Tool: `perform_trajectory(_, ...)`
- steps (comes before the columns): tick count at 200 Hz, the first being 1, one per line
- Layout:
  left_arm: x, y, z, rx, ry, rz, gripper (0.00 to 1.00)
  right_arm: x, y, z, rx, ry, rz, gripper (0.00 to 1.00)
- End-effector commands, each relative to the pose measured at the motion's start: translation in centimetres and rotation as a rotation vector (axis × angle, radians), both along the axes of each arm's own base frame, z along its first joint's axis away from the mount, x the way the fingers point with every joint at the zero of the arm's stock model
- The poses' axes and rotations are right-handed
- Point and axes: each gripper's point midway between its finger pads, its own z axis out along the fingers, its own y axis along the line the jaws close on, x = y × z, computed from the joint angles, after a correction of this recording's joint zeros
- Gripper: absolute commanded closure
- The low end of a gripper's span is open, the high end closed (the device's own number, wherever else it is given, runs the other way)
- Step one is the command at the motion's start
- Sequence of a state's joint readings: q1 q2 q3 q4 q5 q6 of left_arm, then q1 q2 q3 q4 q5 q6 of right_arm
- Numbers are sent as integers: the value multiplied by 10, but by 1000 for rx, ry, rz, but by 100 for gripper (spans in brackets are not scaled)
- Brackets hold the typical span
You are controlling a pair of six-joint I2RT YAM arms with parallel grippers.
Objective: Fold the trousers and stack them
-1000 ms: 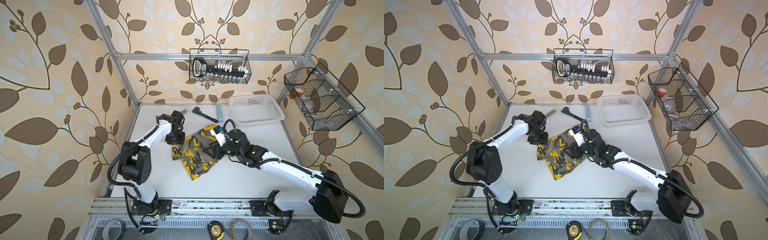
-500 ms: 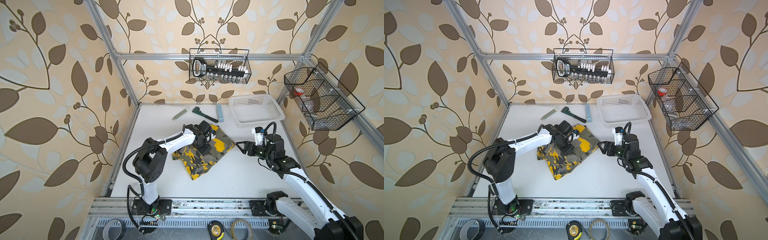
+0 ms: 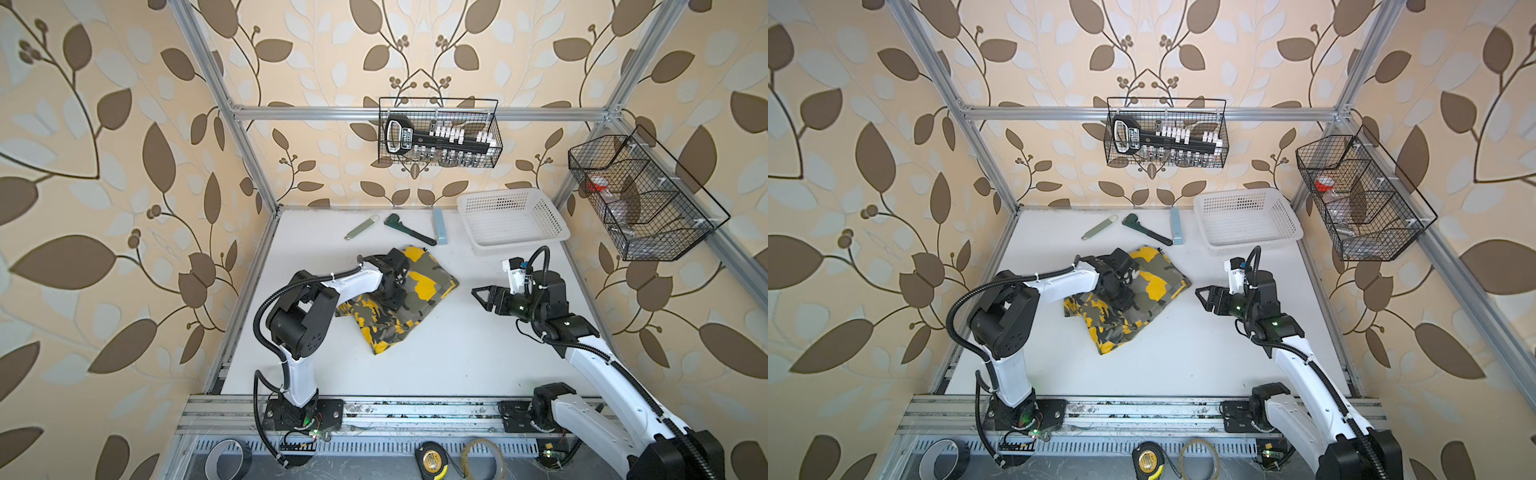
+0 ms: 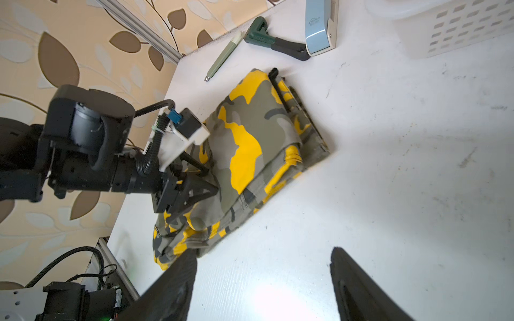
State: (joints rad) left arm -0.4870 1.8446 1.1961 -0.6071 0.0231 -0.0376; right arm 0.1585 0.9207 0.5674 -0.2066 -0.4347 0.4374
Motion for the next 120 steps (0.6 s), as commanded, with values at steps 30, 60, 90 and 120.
perform_trajectory(30, -32, 141, -11, 160, 177, 422, 40, 8, 2, 6, -3, -23, 17, 24)
perform_trajectory(60, -22, 190, -14, 104, 197, 625, 40, 10, 3, 8, -4, -26, 20, 24)
perform_trajectory(90, 8, 222, -13, 88, 178, 721, 41, 9, 4, 11, -2, -32, 20, 23)
perform_trajectory(120, 33, 261, -15, 66, 200, 931, 41, 7, 3, 11, -9, -30, 15, 23)
